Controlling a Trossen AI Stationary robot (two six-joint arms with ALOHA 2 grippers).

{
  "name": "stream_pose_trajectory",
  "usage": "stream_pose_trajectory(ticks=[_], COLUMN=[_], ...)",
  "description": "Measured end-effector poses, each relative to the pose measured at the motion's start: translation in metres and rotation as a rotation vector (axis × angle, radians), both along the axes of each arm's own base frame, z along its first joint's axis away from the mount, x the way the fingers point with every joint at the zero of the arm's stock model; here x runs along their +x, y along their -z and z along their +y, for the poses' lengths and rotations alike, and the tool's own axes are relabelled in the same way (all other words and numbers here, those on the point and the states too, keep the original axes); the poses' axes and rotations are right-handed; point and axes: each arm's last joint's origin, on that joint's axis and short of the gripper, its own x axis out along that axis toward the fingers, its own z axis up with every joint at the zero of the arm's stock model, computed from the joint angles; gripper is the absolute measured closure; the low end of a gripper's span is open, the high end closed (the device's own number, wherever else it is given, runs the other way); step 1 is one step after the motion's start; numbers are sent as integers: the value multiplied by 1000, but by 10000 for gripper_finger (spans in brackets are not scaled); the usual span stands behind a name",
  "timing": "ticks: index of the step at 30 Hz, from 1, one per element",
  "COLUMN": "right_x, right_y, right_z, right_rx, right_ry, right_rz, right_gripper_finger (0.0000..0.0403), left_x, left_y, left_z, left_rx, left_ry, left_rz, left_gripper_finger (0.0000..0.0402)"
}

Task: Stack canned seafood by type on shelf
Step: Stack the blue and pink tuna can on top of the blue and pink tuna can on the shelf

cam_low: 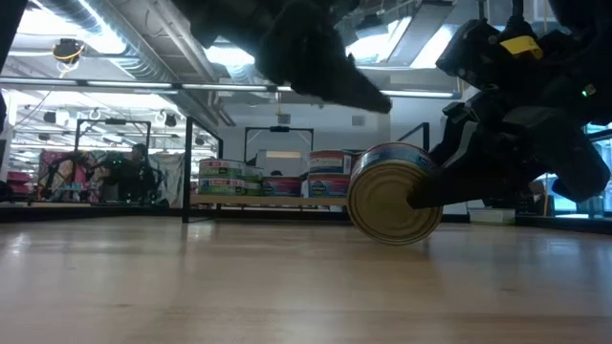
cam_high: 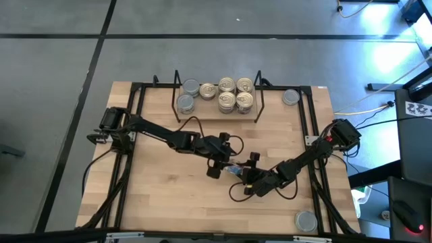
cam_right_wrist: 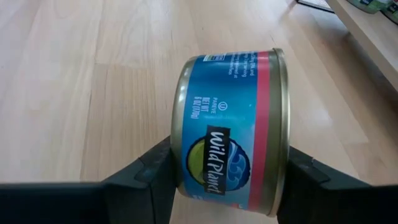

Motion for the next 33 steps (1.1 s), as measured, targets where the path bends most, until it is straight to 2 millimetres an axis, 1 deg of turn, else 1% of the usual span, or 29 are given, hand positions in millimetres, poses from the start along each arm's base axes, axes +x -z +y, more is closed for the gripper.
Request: stream_pose_trajectory(ticks=[6, 8, 10, 16, 17, 19, 21, 23, 26, 30, 33], right_x=[0, 0, 0, 0, 0, 0, 0, 0, 0, 0, 0], right_y=[0, 0, 0, 0, 0, 0, 0, 0, 0, 0, 0], right_z=[0, 0, 0, 0, 0, 0, 0, 0, 0, 0, 0], right_rx=[-4, -5, -5, -6, -6, -6, -6, -6, -6, -6, -7], right_ry=[-1, -1, -1, 0, -1, -1, -1, -1, -1, 0, 0], right_rz=[2, 2, 2, 3, 3, 3, 3, 3, 2, 3, 3], right_gripper_finger=[207, 207, 207, 207, 207, 207, 207, 207, 207, 208, 208], left_x=[2, 1, -1, -8, -8, -8, -8, -8, -8, -9, -9], left_y=[-3, -2, 1, 6, 6, 5, 5, 6, 7, 8, 10], left_z=[-3, -4, -8, -24, -26, -28, -27, -25, -22, -22, -22], left_rx=[-17, -18, -12, 3, 1, 11, 26, 18, 13, 36, 43], left_ry=[-1, -10, -2, 46, 48, 60, 67, 55, 35, 3, -15], left_rz=[-39, -20, 7, 69, 71, 63, 67, 72, 86, 96, 98], left_gripper_finger=[179, 190, 223, 365, 382, 394, 378, 341, 270, 167, 103])
